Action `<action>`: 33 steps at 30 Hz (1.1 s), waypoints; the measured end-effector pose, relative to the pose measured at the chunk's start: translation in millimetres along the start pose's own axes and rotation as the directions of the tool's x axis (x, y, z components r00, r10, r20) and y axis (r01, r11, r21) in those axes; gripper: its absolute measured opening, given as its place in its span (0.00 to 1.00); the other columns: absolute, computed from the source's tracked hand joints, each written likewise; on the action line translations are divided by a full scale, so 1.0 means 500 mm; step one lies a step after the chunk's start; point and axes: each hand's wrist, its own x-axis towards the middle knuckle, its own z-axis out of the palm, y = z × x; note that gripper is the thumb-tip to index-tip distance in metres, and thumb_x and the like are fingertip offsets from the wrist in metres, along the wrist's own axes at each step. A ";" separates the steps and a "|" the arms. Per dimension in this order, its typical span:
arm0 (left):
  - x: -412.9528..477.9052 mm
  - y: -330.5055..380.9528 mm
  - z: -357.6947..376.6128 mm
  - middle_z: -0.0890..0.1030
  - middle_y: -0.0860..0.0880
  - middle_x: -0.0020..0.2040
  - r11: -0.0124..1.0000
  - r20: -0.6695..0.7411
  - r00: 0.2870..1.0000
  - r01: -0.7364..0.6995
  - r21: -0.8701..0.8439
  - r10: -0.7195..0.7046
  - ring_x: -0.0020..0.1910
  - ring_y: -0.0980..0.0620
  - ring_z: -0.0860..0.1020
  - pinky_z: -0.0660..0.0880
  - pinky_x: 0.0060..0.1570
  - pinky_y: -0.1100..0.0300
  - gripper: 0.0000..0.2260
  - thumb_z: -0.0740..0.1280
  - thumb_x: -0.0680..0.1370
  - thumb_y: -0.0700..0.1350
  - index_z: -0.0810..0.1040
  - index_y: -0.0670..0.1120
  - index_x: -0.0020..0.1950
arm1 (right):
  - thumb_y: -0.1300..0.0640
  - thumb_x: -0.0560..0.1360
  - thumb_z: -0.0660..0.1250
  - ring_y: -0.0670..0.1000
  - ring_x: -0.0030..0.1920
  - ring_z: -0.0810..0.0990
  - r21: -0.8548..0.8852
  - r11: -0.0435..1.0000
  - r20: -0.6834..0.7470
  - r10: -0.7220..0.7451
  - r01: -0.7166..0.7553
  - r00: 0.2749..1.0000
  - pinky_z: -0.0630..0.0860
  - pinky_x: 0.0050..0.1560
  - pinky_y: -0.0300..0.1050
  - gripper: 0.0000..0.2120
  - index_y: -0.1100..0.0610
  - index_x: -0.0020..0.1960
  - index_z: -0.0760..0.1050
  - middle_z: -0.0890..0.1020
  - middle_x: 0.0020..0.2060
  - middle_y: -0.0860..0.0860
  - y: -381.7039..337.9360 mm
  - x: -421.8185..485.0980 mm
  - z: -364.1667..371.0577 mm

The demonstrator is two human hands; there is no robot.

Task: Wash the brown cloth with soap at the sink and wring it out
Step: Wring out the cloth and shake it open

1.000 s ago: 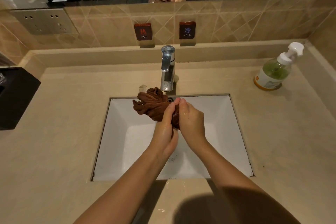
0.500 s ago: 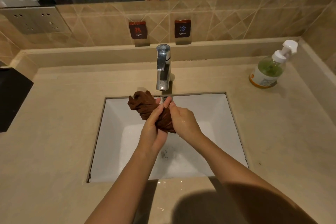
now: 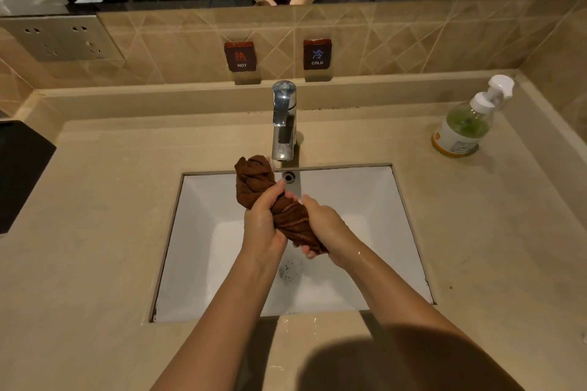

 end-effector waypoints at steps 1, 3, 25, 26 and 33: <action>0.002 0.005 -0.001 0.75 0.48 0.29 1.000 -0.047 0.999 0.015 0.014 -0.014 0.27 0.52 0.76 0.77 0.33 0.59 0.09 0.67 0.75 0.38 0.77 0.44 0.34 | 0.42 0.79 0.49 0.53 0.34 0.79 -0.071 0.993 -0.042 -0.097 0.094 0.994 0.77 0.29 0.43 0.23 0.58 0.55 0.73 0.80 0.42 0.59 0.009 0.001 0.000; 0.004 0.019 0.001 0.74 0.48 0.30 0.998 -0.116 0.991 0.060 -0.004 -0.060 0.28 0.53 0.75 0.76 0.31 0.60 0.09 0.67 0.75 0.39 0.74 0.44 0.35 | 0.40 0.78 0.50 0.51 0.57 0.77 -0.276 0.874 -0.112 -0.444 0.401 0.889 0.80 0.50 0.46 0.24 0.51 0.68 0.63 0.73 0.64 0.54 0.038 -0.009 0.001; -0.027 -0.011 0.000 0.79 0.48 0.29 1.000 0.054 0.998 0.018 -0.003 -0.017 0.33 0.52 0.78 0.74 0.47 0.59 0.21 0.57 0.74 0.28 0.79 0.43 0.25 | 0.51 0.81 0.47 0.46 0.31 0.74 -0.288 0.855 -0.222 -0.498 0.432 0.838 0.65 0.28 0.34 0.24 0.54 0.29 0.68 0.74 0.27 0.50 0.039 0.015 0.018; -0.027 -0.011 0.000 0.78 0.48 0.29 1.000 0.070 0.997 0.026 -0.010 -0.025 0.32 0.53 0.78 0.74 0.49 0.58 0.22 0.57 0.74 0.28 0.79 0.43 0.25 | 0.52 0.81 0.47 0.45 0.31 0.73 -0.271 0.864 -0.237 -0.488 0.425 0.840 0.64 0.27 0.34 0.24 0.53 0.28 0.67 0.73 0.27 0.49 0.038 0.013 0.018; -0.023 0.000 0.017 0.76 0.47 0.29 0.983 0.106 0.992 0.082 -0.163 -0.066 0.33 0.52 0.75 0.77 0.45 0.59 0.15 0.55 0.74 0.28 0.74 0.41 0.34 | 0.54 0.81 0.48 0.47 0.30 0.72 -0.249 0.888 -0.294 -0.450 0.387 0.844 0.61 0.22 0.31 0.22 0.53 0.28 0.63 0.71 0.27 0.50 0.018 0.009 0.025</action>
